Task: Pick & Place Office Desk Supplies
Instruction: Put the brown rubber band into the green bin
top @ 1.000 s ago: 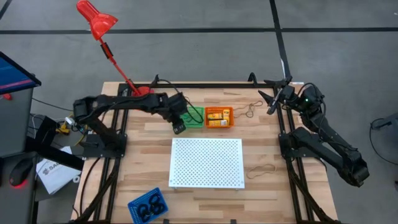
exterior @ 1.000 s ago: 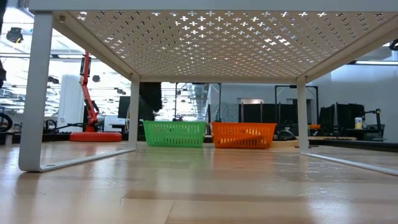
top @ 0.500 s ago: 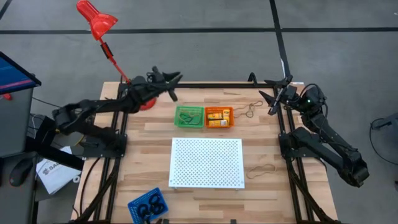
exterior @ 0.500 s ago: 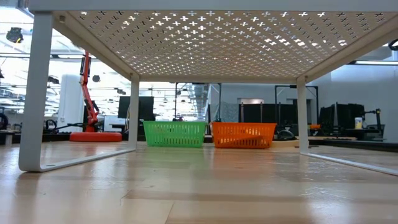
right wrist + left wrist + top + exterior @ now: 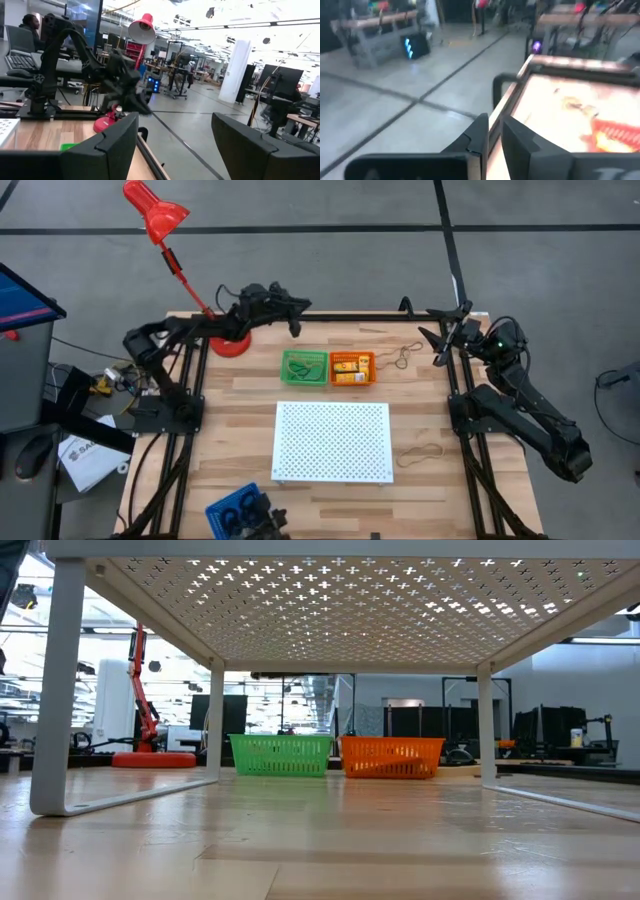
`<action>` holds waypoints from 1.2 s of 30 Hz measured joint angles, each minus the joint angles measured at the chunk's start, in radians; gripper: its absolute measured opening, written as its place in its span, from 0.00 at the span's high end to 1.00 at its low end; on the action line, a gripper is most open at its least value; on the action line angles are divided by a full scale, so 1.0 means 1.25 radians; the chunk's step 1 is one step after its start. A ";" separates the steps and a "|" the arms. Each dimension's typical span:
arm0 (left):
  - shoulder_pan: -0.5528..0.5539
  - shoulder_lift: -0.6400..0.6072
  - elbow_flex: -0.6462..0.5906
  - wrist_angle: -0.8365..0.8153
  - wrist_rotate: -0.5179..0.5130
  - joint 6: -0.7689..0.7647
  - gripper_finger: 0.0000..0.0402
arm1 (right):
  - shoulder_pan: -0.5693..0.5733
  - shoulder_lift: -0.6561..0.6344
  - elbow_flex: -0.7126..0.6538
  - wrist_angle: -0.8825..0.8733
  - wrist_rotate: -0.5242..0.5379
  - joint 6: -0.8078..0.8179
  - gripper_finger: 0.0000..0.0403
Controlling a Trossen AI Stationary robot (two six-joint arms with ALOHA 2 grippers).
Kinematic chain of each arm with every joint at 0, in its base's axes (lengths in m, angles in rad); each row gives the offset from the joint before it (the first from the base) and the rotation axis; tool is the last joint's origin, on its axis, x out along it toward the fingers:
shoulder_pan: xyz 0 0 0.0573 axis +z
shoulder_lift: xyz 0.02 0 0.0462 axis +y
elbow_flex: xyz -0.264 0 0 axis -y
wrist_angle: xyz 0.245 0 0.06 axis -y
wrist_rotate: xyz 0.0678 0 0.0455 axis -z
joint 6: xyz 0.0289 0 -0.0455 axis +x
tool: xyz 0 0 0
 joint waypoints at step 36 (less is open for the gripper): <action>-0.019 0.127 0.117 0.199 0.099 -0.031 0.96 | -0.001 0.001 0.000 -0.036 0.003 -0.015 0.38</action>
